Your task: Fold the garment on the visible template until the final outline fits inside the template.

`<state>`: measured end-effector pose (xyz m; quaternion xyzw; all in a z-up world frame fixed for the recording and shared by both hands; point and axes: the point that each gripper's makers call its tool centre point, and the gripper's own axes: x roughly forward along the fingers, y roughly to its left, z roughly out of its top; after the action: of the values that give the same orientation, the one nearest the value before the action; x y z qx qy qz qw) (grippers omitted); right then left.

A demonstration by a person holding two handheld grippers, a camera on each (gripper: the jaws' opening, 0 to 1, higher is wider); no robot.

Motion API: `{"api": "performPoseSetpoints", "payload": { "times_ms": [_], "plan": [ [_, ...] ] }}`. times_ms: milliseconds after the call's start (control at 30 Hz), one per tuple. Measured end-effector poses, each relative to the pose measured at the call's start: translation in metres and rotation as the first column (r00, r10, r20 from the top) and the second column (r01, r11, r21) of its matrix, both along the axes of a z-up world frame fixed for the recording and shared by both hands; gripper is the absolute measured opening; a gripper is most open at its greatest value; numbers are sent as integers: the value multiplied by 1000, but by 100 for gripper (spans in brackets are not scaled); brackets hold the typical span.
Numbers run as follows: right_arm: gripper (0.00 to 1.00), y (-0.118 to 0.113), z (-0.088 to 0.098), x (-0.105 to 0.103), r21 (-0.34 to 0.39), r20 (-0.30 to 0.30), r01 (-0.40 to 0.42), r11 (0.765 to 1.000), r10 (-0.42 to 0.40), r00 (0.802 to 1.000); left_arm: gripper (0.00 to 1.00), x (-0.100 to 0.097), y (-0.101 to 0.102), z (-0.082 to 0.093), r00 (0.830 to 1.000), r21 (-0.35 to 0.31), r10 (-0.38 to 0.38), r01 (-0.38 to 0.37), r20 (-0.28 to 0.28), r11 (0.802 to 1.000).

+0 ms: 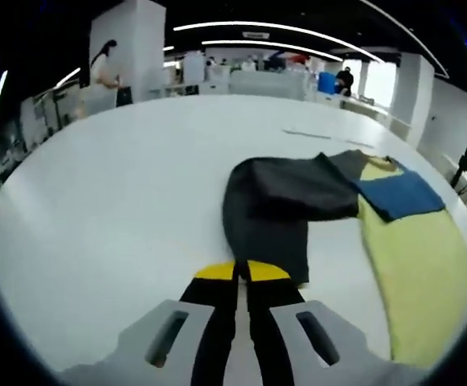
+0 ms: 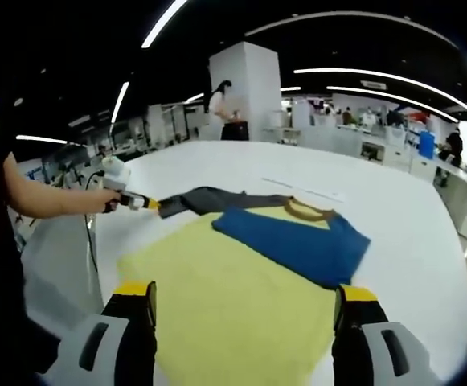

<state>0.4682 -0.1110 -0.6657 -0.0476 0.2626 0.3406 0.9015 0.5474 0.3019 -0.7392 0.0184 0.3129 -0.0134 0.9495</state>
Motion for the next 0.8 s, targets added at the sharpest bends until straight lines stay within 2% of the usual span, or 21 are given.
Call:
{"api": "performPoseSetpoints", "payload": {
  "times_ms": [167,567,667,800],
  "plan": [
    [94,0,1,-5,-3,5,-17,1000,17,1000,1,-2,21,15,999,33,17,-19,33,999],
    [90,-7,6,-9,-10,23,9,1000,-9,1000,1,-5,58,13,998,82,61,-62,8,995],
    [91,-9,7,-9,-3,23,19,1000,-19,1000,1,-2,63,12,997,26,76,-77,13,997],
    [92,-11,6,-11,-6,17,25,1000,-25,1000,1,3,72,12,996,35,91,-91,13,995]
  ]
}}
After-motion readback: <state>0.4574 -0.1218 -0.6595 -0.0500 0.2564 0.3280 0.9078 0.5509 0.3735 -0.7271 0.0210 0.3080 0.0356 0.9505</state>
